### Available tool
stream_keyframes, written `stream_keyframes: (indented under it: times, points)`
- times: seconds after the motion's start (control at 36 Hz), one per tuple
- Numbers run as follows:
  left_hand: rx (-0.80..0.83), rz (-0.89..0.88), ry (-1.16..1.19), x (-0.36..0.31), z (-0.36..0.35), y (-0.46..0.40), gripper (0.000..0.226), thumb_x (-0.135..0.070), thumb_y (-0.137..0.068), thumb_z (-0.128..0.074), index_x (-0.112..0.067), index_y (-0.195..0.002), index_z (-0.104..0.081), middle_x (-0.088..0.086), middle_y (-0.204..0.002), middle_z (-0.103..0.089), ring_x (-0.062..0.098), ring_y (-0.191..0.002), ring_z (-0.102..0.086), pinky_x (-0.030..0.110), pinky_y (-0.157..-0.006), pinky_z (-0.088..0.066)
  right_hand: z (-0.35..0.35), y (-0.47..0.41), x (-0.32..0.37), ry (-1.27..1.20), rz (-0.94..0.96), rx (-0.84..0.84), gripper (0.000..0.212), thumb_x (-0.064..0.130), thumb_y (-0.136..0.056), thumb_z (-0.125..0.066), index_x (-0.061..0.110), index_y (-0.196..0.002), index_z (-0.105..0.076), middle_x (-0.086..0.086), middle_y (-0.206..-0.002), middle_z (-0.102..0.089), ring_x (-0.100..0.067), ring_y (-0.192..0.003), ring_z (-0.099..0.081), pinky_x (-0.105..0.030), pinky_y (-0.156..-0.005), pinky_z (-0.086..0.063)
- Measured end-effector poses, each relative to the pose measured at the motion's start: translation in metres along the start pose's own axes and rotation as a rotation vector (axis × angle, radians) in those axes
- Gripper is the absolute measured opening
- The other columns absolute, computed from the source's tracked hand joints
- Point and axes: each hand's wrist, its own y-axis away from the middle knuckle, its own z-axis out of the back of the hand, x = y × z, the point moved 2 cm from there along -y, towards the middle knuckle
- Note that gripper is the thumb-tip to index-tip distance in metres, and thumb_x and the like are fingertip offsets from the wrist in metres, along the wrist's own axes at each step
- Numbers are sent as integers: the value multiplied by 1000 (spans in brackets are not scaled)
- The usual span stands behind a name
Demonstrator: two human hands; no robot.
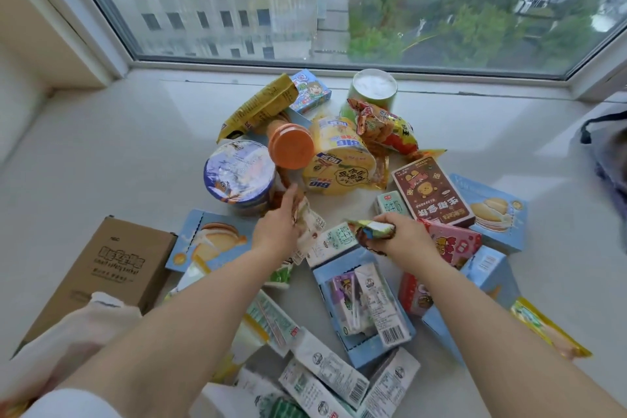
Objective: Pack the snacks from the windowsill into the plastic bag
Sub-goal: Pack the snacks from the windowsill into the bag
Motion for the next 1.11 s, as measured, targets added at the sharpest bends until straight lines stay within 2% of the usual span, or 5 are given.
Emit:
stream_keyframes:
  times: [0.17,0.39,0.5,0.86,1.11]
  points:
    - [142,106,-109,-3,-3,-30,34,-22,-91,-59,-11,-123,-55,11,-119,-61,30,-107,-58,36,-83,-49,-12,-19,25,378,121,55,31,24,-84,-64,28,-115,-62,3,-114,-62,-18,-105,-52,-32,-81,-43]
    - [107,-16,-95,14,-31,-60,47,-17,-92,-56,-17,-138,-46,-1,-155,-21,16,-125,-40,-2,-71,-35,-30,-31,15,491,134,160,41,14,-84,-55,25,-123,-55,1,-124,-55,-19,-116,-45,-34,-89,-42]
    - [194,-27,-154,20,-34,-71,40,-33,-90,-59,-25,-129,-54,5,-157,-6,31,-139,-22,34,-108,-34,-26,-40,7,385,60,193,34,17,-84,-59,26,-117,-58,1,-117,-60,-20,-107,-52,-33,-83,-46]
    - [38,-147,-315,19,-33,-34,32,-28,-94,-52,-26,-126,-52,10,-126,-40,31,-109,-45,34,-84,-42,-32,-28,5,240,-18,46,32,19,-85,-64,27,-115,-58,0,-114,-65,-22,-101,-59,-29,-72,-45]
    - [-337,-376,-124,29,23,22,22,-10,-61,-82,-13,-80,-71,16,-90,-55,32,-61,-55,33,-56,-46,-35,-25,32,247,111,-66,28,12,-85,-59,25,-110,-61,-2,-105,-67,-21,-89,-57,-26,-63,-36]
